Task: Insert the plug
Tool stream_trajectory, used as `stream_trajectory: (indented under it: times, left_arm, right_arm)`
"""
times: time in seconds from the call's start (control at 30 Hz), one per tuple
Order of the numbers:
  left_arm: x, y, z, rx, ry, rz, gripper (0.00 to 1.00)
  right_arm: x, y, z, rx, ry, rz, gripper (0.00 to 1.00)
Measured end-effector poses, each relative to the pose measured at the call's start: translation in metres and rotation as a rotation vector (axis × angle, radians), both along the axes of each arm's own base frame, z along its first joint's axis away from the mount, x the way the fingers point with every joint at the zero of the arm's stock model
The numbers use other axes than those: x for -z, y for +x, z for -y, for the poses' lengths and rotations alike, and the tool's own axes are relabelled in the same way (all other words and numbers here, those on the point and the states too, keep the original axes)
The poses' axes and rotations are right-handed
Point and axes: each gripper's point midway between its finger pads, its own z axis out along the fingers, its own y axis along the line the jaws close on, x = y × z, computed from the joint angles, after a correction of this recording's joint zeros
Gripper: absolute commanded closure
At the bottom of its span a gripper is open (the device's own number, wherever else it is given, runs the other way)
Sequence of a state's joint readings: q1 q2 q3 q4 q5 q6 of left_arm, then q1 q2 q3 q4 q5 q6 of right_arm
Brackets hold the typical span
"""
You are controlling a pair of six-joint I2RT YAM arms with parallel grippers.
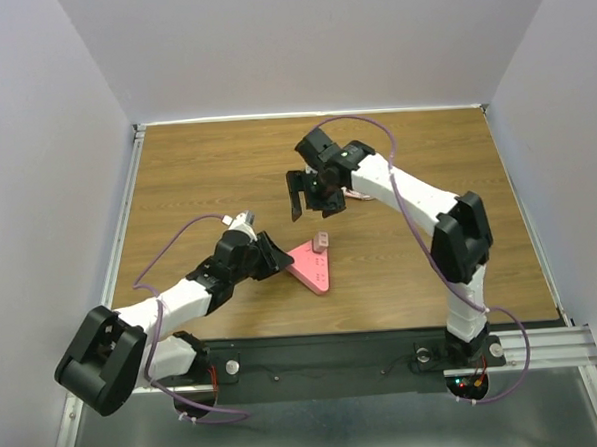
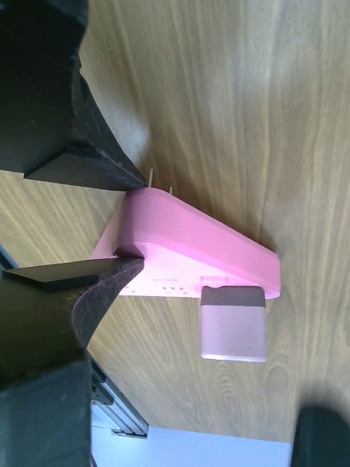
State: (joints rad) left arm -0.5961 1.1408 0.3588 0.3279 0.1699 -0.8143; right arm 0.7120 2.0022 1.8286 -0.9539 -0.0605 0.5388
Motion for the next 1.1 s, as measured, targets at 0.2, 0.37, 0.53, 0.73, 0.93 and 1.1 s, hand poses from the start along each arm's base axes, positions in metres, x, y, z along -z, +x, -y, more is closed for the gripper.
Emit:
stream_trajectory:
  times: [0.2,0.37,0.53,0.73,0.93,1.1]
  left_arm:
    - [0.0,0.019,-0.003,-0.024,0.001,0.0,1.0]
    - [-0.005,0.048,-0.009,-0.058,0.027,0.021,1.0]
    - [-0.009,0.081,-0.017,-0.087,0.055,0.034,0.45]
    - [-0.011,0.1,-0.037,-0.121,0.137,0.044,0.07]
    - [-0.032,0.107,-0.06,-0.179,0.22,0.084,0.01]
    - [-0.087,0.111,-0.081,-0.255,0.27,0.213,0.01]
  right_arm:
    - [-0.053,0.01,0.038,0.076,0.031,0.194,0.01]
    - [-0.072,0.024,0.096,0.196,0.047,0.334,0.0]
    - [-0.071,0.028,0.169,0.342,0.031,0.452,0.0]
    - [-0.082,0.029,0.228,0.482,0.031,0.606,0.0]
    - [-0.104,0.032,0.254,0.561,0.024,0.729,0.0]
    - [-0.107,0.028,0.266,0.602,-0.001,0.765,0.0]
